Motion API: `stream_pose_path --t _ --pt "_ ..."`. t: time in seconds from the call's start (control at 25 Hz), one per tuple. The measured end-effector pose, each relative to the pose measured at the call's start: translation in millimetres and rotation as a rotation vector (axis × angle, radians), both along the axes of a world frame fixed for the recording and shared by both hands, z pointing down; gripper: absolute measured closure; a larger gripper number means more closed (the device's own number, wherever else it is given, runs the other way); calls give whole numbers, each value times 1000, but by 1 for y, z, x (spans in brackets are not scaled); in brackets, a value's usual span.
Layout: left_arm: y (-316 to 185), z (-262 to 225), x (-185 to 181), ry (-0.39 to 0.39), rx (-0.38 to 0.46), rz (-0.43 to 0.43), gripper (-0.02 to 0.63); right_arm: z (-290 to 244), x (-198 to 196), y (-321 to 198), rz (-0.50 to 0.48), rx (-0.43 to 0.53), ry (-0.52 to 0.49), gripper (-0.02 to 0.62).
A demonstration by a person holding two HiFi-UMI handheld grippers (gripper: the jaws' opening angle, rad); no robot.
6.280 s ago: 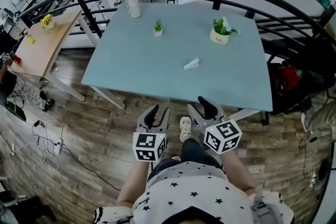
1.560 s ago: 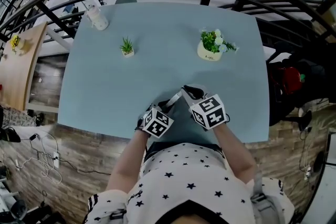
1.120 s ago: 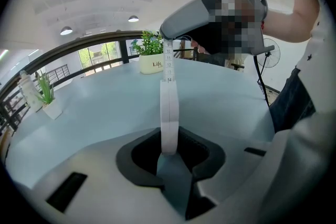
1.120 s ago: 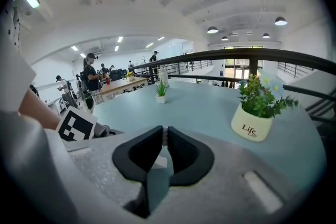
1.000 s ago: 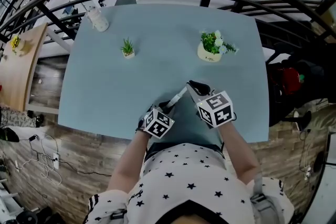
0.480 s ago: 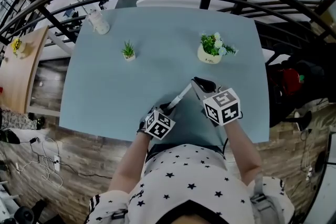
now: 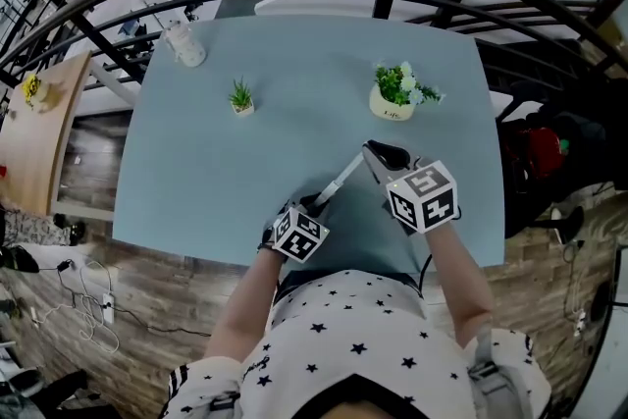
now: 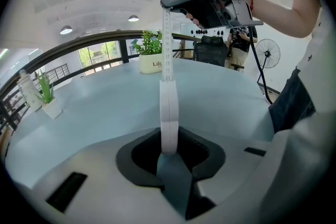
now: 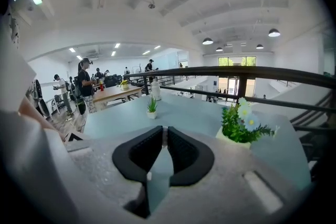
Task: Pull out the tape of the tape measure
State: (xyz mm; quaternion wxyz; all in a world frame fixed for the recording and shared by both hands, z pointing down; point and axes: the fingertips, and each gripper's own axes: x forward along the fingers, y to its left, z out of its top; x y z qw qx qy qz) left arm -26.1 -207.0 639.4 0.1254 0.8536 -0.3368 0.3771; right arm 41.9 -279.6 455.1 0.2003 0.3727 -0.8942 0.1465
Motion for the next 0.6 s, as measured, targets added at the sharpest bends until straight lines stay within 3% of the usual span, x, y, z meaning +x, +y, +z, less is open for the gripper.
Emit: stream_pose_path --t 0.6 --pt "0 -1 -1 5 -2 5 520 -37 14 -11 60 61 -46 557"
